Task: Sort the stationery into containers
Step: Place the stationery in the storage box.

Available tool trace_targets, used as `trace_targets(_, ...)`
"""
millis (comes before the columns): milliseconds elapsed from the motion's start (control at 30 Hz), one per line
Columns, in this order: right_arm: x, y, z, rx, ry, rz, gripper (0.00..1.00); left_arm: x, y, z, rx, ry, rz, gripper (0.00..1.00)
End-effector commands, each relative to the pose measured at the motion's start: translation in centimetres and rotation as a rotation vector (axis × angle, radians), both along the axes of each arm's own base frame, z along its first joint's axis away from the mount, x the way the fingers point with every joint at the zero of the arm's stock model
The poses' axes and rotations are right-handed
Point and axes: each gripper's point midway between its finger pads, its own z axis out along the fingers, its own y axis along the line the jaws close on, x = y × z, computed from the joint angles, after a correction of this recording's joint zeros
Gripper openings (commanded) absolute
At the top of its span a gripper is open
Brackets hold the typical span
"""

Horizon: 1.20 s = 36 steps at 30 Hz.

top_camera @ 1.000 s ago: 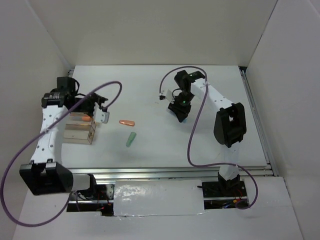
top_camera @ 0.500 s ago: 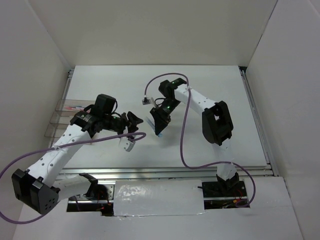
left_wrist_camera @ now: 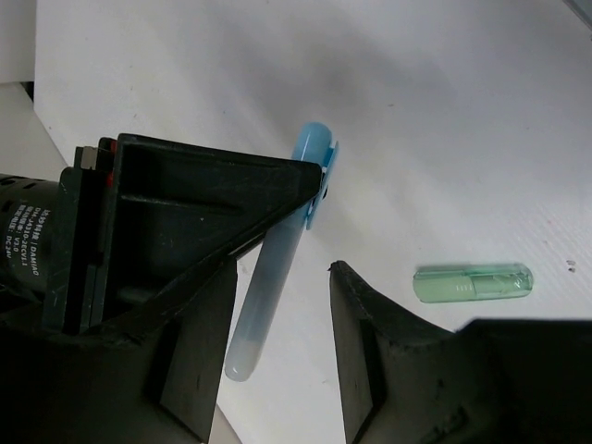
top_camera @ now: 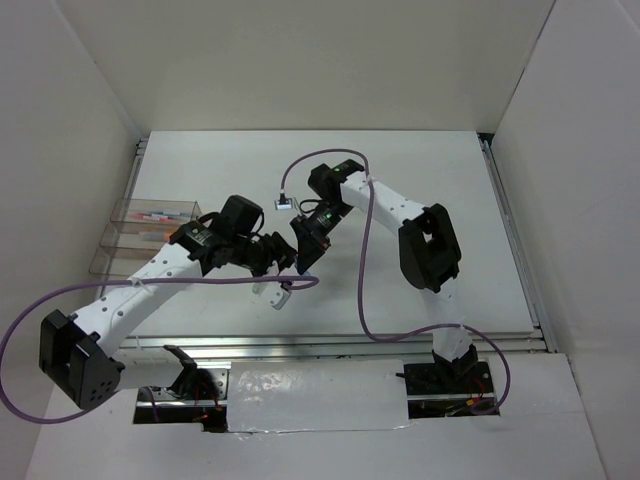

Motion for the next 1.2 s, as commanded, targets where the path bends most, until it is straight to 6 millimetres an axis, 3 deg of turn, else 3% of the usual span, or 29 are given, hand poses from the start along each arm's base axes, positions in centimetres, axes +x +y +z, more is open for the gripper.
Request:
trace_targets(0,-1.9,-0.2,1.6,-0.030,0.102,0.009,0.00,0.8,-0.5,0.3,0.007,-0.034,0.025,0.57)
trace_targets(200,-2.1,-0.2,1.9,-0.023,0.101,0.011,0.00,1.3,0.1,-1.3,0.084,-0.019,0.060,0.48)
trace_targets(367,-2.8,-0.2,2.0,-0.029,0.099,0.025,0.00,1.7,0.3,-1.5,0.102,-0.017,0.071,0.40)
trace_targets(567,-2.9,0.1,2.4,-0.028,0.111,0.021,0.01,1.4,0.6,-1.8,0.121,-0.009,0.063,0.19)
trace_targets(667,-2.9,-0.1,2.4,-0.038,0.115,0.013,0.38,1.1,1.5,-1.9,0.139,0.012,0.080,0.06)
trace_targets(700,-2.7,-0.2,2.6,-0.034,0.109,0.008,0.55,1.3,2.3,-2.0,0.144,0.015,0.090,0.03)
trace_targets(800,-1.4,-1.2,3.3,-0.019,0.085,-0.031,0.67,1.1,5.0,-2.5,0.169,0.037,0.107,0.00)
trace_targets(867,-0.1,-1.8,3.9,-0.004,0.075,-0.070,0.68,1.3,6.7,-2.4,0.176,0.022,0.123,0.00)
trace_targets(900,0.6,-2.1,4.1,0.001,0.067,-0.090,0.69,1.8,8.7,-2.7,0.188,0.044,0.176,0.00)
trace_targets(967,2.9,-3.5,4.3,0.001,0.059,-0.157,0.69,2.4,10.9,-2.7,0.185,0.060,0.219,0.00)
trace_targets(1033,4.8,-4.8,4.2,-0.004,0.056,-0.213,0.69,3.9,14.3,-2.4,0.176,0.102,0.304,0.00)
trace_targets(1067,5.3,-5.3,4.0,-0.015,0.042,-0.226,0.69,5.1,15.3,-1.1,0.166,0.078,0.314,0.00)
trace_targets(1100,5.7,-5.7,3.8,-0.024,0.037,-0.237,0.69,5.4,18.2,-1.0,0.160,0.133,0.397,0.00)
trace_targets(1133,6.2,-6.2,3.4,-0.031,0.034,-0.249,0.69,6.1,19.2,-1.7,0.145,0.187,0.414,0.00)
trace_targets(1167,6.2,-6.5,3.1,-0.041,0.033,-0.252,0.69,7.6,22.0,-0.3,0.140,0.144,0.462,0.00)
